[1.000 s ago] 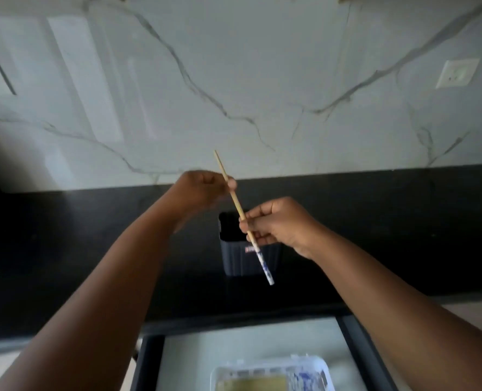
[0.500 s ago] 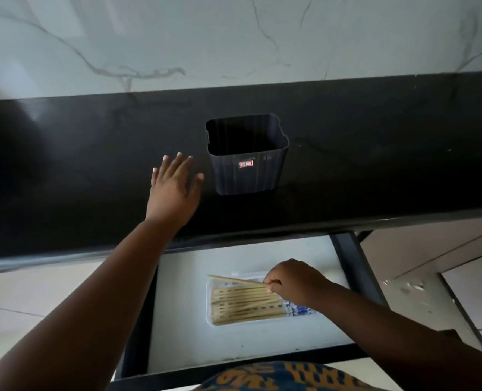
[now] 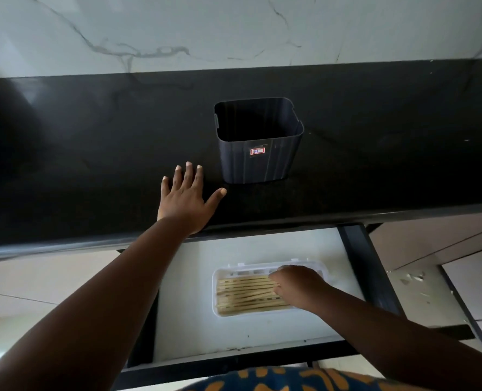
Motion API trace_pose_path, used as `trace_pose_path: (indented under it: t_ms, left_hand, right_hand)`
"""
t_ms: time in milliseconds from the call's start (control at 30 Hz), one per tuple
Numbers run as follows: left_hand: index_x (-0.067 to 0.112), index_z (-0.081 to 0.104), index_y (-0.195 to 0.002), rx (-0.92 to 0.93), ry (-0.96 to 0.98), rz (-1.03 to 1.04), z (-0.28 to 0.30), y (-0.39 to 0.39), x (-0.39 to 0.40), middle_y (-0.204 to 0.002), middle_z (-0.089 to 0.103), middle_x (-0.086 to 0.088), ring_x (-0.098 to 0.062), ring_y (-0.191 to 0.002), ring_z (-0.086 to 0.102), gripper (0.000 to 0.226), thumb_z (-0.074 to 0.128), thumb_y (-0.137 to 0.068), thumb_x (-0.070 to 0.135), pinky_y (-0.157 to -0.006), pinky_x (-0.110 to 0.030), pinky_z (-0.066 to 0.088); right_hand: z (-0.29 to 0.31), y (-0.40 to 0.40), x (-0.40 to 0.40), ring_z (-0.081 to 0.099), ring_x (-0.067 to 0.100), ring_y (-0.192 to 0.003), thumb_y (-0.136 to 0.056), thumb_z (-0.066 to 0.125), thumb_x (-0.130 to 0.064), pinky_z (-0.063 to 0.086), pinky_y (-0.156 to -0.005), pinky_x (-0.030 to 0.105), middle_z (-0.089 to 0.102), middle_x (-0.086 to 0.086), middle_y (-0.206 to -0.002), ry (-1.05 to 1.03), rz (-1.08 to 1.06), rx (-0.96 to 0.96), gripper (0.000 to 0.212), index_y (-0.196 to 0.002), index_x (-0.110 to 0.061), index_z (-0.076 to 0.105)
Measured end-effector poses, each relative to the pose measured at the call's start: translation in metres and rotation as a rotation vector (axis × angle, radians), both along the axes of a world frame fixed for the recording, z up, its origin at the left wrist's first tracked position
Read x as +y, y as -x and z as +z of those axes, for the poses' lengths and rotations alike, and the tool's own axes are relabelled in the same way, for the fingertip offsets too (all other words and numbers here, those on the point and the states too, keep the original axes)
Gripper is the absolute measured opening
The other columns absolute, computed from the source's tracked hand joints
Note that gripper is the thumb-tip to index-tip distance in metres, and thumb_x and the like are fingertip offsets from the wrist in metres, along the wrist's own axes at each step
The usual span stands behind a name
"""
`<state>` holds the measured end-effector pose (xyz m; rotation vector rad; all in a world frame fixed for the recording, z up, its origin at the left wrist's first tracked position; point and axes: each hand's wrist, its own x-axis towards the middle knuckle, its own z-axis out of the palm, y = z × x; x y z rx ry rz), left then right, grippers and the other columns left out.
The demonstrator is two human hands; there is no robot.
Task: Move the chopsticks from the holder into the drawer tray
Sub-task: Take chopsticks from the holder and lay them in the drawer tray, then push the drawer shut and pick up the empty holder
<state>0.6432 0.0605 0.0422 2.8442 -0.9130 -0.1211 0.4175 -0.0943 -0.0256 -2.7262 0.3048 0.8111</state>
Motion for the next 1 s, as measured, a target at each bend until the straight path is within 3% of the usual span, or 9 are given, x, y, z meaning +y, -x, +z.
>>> trace_pose_path:
  t_ms: [100,167,233,333,400,667,833,900,1000]
  left_hand:
    - [0.019,0.007,-0.155,0.012,0.029,-0.003,0.001,0.0,0.001,-0.164,0.0,-0.005,-0.023,-0.15,-0.007,0.088,0.01,-0.087,0.076,-0.12,-0.047,-0.004]
    - [0.02,0.009,-0.155,0.021,0.11,-0.026,0.003,0.002,0.002,-0.164,0.002,-0.005,-0.022,-0.15,-0.007,0.082,0.016,-0.091,0.071,-0.119,-0.046,-0.004]
    - [0.021,0.013,-0.155,0.014,0.22,-0.076,0.003,0.006,0.005,-0.164,0.004,-0.003,-0.019,-0.15,-0.007,0.075,0.022,-0.094,0.065,-0.12,-0.042,-0.002]
    - [0.022,0.015,-0.155,-0.018,0.287,-0.159,0.003,0.013,0.011,-0.164,0.005,0.0,-0.014,-0.149,-0.007,0.071,0.022,-0.097,0.062,-0.119,-0.034,-0.001]
    - [0.022,0.01,-0.155,-0.019,0.229,-0.206,0.005,0.02,0.016,-0.164,0.001,0.001,-0.013,-0.148,-0.01,0.074,0.018,-0.095,0.064,-0.119,-0.032,-0.003]
    - [0.025,-0.02,-0.147,0.108,0.058,-0.101,-0.006,0.111,0.059,-0.155,-0.032,0.0,-0.017,-0.139,-0.036,0.086,0.0,-0.081,0.077,-0.112,-0.034,-0.022]
    - [0.031,-0.029,-0.143,0.108,0.003,-0.084,-0.022,0.204,0.08,-0.147,-0.044,0.002,-0.014,-0.135,-0.044,0.087,-0.009,-0.076,0.083,-0.104,-0.032,-0.035]
    - [0.027,-0.021,-0.148,0.036,-0.044,-0.133,-0.032,0.237,0.086,-0.153,-0.034,0.0,-0.018,-0.14,-0.036,0.087,-0.005,-0.081,0.08,-0.109,-0.035,-0.032]
    - [0.016,0.018,-0.153,-0.083,-0.082,-0.231,-0.042,0.271,0.096,-0.161,0.01,-0.008,-0.029,-0.149,-0.003,0.078,0.016,-0.094,0.067,-0.118,-0.047,-0.002]
  right_hand:
    - [0.009,0.01,0.002,0.062,0.023,-0.102,-0.093,0.051,-0.031,0.051,-0.081,0.033,0.066,0.0,-0.11,-0.017,-0.076,-0.076,0.022,-0.104,-0.018,0.066]
    - [0.017,0.018,0.002,0.061,0.021,-0.086,-0.093,0.051,-0.027,0.046,-0.071,0.028,0.064,-0.009,-0.082,-0.066,-0.14,-0.136,0.021,-0.072,-0.026,0.057]
    - [0.026,0.024,0.001,0.061,0.019,-0.072,-0.092,0.053,-0.022,0.048,-0.066,0.028,0.054,-0.015,-0.063,-0.141,-0.246,-0.219,0.031,-0.06,-0.025,0.052]
    - [0.041,0.032,-0.001,0.067,0.013,-0.088,-0.092,0.056,-0.022,0.054,-0.08,0.033,0.072,-0.012,-0.092,-0.212,-0.367,-0.354,0.018,-0.087,-0.02,0.074]
    - [0.049,0.039,0.0,0.066,0.012,-0.094,-0.094,0.056,-0.024,0.053,-0.085,0.033,0.073,-0.006,-0.103,-0.228,-0.402,-0.415,0.02,-0.102,-0.019,0.074]
    - [0.045,0.089,0.015,0.065,0.011,-0.1,-0.096,0.051,-0.042,0.053,-0.079,0.028,0.07,-0.012,-0.11,-0.127,-0.269,-0.602,0.028,-0.113,-0.03,0.069]
    - [0.043,0.132,0.016,0.069,0.022,-0.097,-0.094,0.047,-0.046,0.057,-0.079,0.034,0.074,0.0,-0.103,-0.007,-0.011,-0.837,0.043,-0.107,-0.014,0.072]
    - [0.032,0.155,0.015,0.064,0.027,-0.111,-0.094,0.047,-0.048,0.052,-0.092,0.038,0.07,0.003,-0.117,0.071,0.052,-0.851,0.048,-0.116,-0.012,0.069]
    - [0.009,0.192,0.012,0.045,0.03,-0.135,-0.095,0.046,-0.048,0.038,-0.107,0.047,0.052,0.008,-0.143,0.198,0.118,-0.855,0.057,-0.138,-0.012,0.053]
